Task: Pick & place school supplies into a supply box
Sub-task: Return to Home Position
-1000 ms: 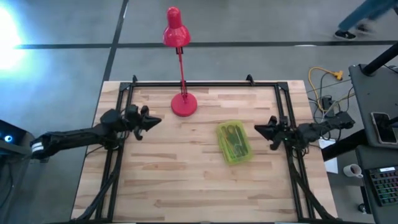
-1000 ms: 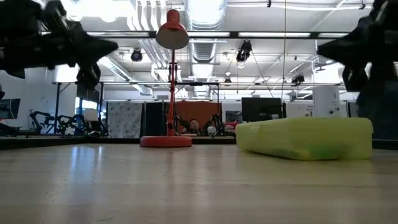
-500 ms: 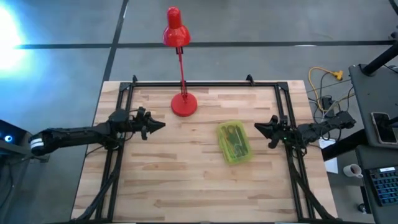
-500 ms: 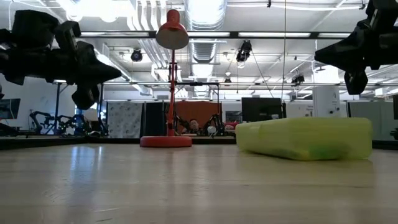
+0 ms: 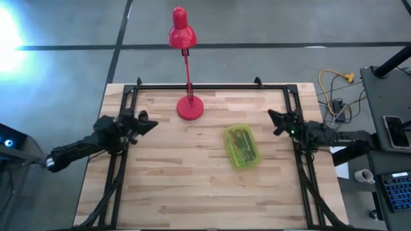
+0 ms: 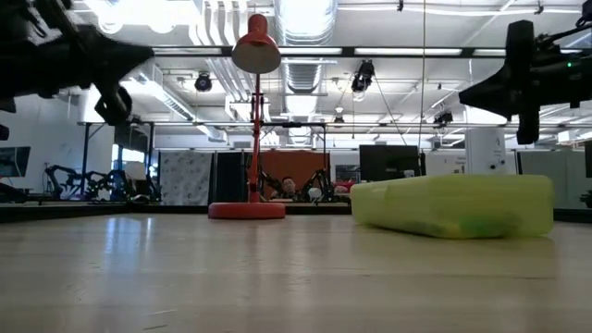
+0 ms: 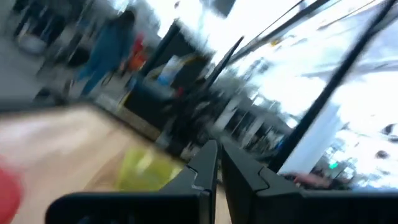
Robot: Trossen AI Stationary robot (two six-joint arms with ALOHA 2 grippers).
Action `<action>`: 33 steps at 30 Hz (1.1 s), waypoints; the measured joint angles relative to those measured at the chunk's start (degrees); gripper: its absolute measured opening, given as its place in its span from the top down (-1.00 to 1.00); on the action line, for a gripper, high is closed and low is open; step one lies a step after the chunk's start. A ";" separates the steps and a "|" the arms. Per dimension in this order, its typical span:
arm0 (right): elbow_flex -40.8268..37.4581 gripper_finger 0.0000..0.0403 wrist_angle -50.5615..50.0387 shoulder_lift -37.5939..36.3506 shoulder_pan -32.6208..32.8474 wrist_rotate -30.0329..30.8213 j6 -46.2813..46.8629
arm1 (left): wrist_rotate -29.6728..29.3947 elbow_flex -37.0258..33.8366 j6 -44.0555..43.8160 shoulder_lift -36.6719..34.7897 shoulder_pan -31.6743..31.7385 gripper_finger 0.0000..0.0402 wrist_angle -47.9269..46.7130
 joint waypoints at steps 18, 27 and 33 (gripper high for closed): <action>0.02 0.81 0.00 0.00 -4.54 0.07 -0.02 | -1.75 0.01 0.05 1.16 0.31 0.97 2.13; 0.02 0.81 0.02 0.15 -4.93 0.08 -0.02 | -1.79 0.03 0.03 10.05 0.31 0.97 2.18; 0.02 0.81 0.01 0.17 -4.93 0.08 -0.02 | -1.81 0.03 0.06 16.13 0.31 0.97 2.29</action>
